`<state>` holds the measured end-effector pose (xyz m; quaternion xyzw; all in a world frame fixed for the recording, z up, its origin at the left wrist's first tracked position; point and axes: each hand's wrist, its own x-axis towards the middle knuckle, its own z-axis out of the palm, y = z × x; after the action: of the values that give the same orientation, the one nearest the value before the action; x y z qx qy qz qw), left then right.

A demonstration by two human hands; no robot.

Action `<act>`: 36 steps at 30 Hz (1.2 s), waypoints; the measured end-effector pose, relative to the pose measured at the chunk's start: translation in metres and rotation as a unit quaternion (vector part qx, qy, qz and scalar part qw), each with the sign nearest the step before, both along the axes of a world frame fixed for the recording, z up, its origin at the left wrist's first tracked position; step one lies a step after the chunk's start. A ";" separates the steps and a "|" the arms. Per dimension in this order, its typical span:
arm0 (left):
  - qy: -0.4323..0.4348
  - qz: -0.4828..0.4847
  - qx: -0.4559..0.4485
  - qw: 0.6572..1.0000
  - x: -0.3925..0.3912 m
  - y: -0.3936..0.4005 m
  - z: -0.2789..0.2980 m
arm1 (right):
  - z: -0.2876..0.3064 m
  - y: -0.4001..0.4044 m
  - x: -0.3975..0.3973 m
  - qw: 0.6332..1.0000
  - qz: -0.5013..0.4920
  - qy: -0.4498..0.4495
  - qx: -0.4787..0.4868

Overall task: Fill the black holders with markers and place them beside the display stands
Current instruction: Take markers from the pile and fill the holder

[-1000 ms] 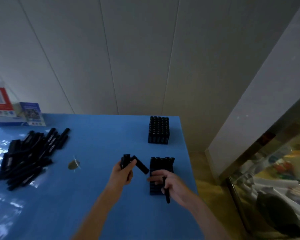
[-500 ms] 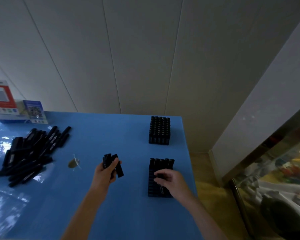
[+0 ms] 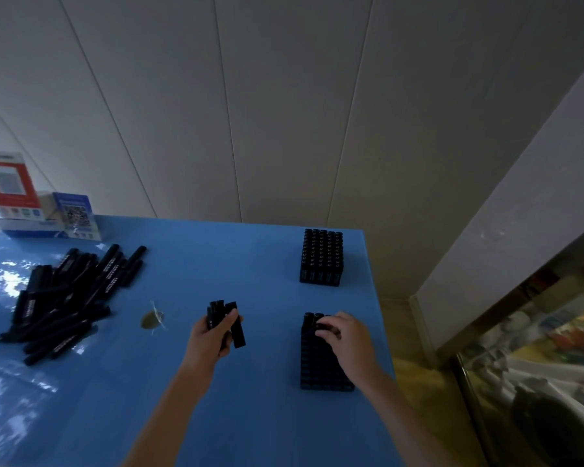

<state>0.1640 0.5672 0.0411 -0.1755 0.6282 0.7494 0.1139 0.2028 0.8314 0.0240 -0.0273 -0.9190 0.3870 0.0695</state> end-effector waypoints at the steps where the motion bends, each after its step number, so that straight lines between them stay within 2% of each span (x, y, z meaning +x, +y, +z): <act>1: 0.000 -0.002 0.000 1.000 -0.001 0.000 -0.001 | -0.001 0.000 0.000 1.000 0.006 0.000 0.017; 8: -0.002 -0.013 0.002 1.000 -0.005 0.002 -0.005 | -0.007 -0.001 -0.004 0.998 0.022 -0.002 0.063; 18: -0.005 -0.028 -0.001 1.000 -0.004 0.004 -0.006 | -0.011 -0.005 -0.012 0.997 0.030 -0.002 0.073; 30: -0.002 -0.053 -0.010 0.999 0.000 0.014 -0.001 | -0.013 -0.006 -0.015 0.983 0.064 0.000 0.170; 36: 0.005 -0.079 -0.022 0.997 0.000 0.021 0.007 | -0.011 -0.003 -0.012 0.989 0.048 0.001 0.141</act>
<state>0.1639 0.5881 0.0479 -0.1239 0.6572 0.7248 0.1658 0.1904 0.8285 0.0125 0.0278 -0.9646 0.2564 0.0550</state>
